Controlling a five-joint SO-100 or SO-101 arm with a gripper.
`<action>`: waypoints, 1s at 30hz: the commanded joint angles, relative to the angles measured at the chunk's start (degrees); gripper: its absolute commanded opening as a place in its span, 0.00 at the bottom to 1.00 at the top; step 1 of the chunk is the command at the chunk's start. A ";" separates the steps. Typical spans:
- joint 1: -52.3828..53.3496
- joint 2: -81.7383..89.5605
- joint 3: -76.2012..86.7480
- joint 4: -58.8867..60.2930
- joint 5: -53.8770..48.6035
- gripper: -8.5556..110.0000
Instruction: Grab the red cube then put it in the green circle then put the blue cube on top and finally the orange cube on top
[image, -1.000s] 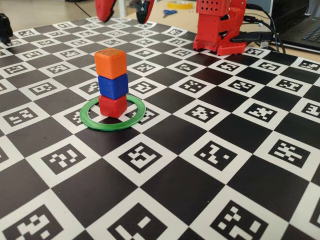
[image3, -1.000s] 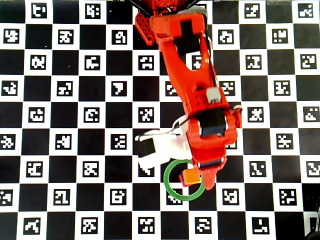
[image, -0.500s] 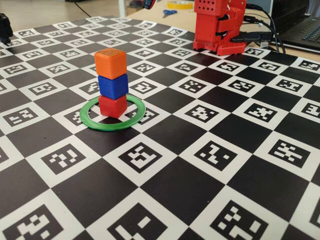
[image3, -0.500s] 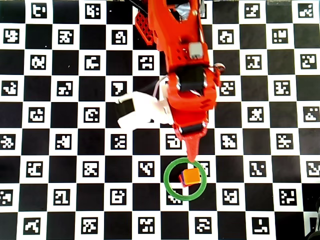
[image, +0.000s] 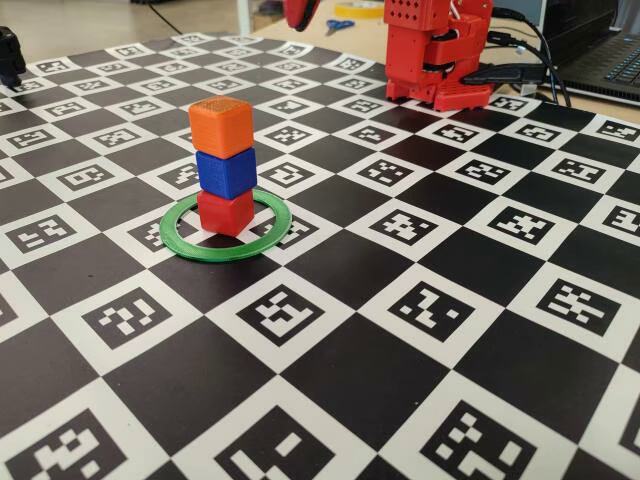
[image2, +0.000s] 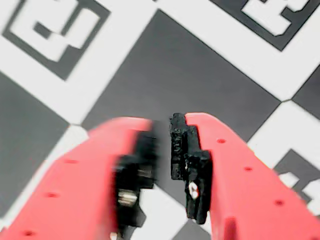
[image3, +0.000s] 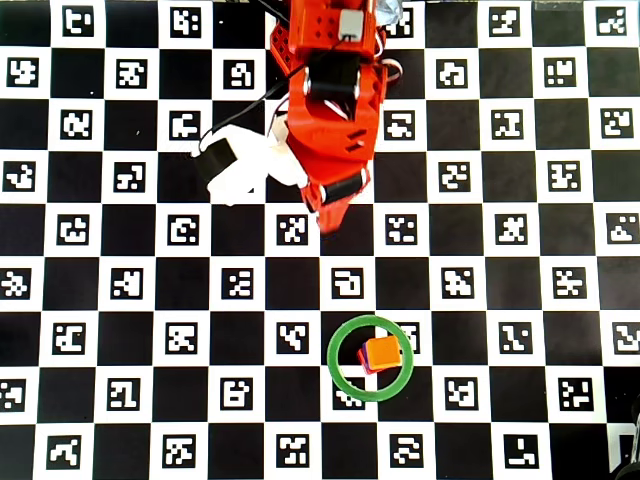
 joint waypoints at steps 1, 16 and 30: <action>0.35 7.65 4.75 -1.58 -5.10 0.03; -3.25 35.77 36.47 -7.82 -28.92 0.02; -2.99 50.71 49.92 0.62 -39.81 0.02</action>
